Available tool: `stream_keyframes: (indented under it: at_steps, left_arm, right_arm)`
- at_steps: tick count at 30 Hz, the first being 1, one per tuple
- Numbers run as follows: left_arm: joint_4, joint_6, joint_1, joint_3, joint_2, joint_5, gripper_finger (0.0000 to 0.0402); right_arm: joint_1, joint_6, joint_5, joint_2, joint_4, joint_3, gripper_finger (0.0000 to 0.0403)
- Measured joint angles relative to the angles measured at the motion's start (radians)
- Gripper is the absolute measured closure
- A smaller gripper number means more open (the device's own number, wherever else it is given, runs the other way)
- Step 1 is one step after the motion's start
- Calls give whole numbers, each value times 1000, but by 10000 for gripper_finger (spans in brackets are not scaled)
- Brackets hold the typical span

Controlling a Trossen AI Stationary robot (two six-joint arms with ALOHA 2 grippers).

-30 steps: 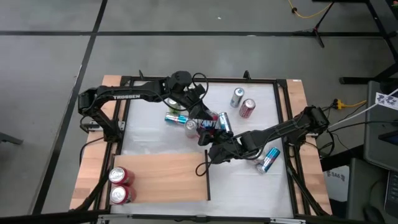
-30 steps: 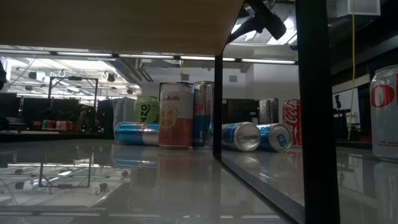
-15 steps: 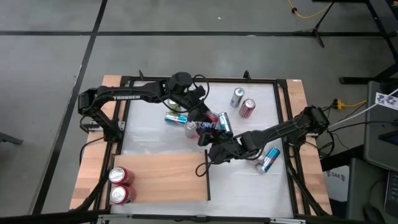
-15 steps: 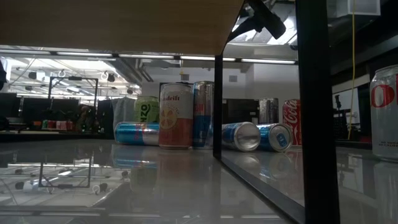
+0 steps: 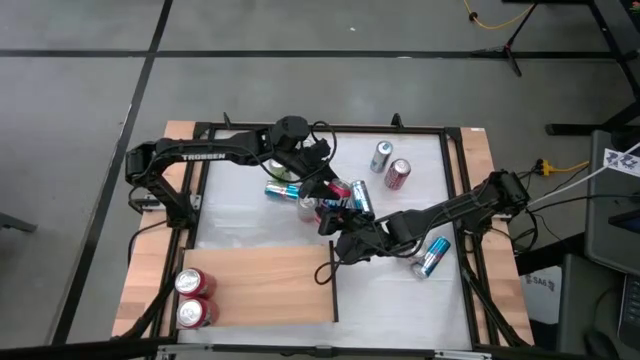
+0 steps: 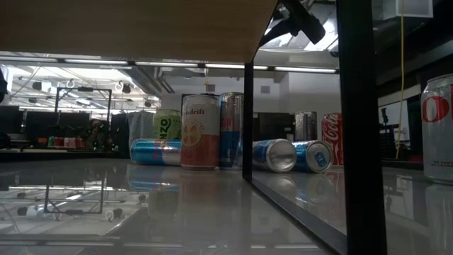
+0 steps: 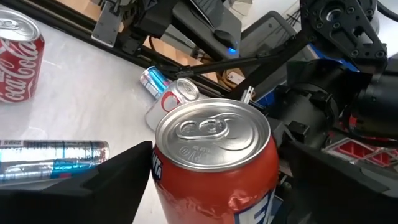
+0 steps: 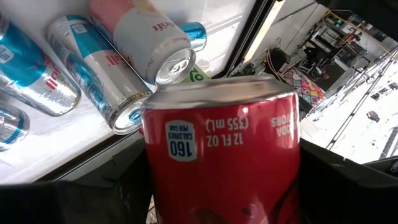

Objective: Place canned beverage on shelf
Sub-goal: Put the orange soda can on the shelf aligned with the orange soda cans

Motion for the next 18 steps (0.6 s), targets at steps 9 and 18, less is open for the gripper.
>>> stream_keyframes:
  at_steps: [9,18]
  left_arm:
    - [1,0,-2,0,-1,-4,4]
    - [-4,-132,-2,1,-1,-8,5]
  right_arm:
    - [0,0,0,0,-1,0,109]
    - [0,-2,-33,0,2,0,109]
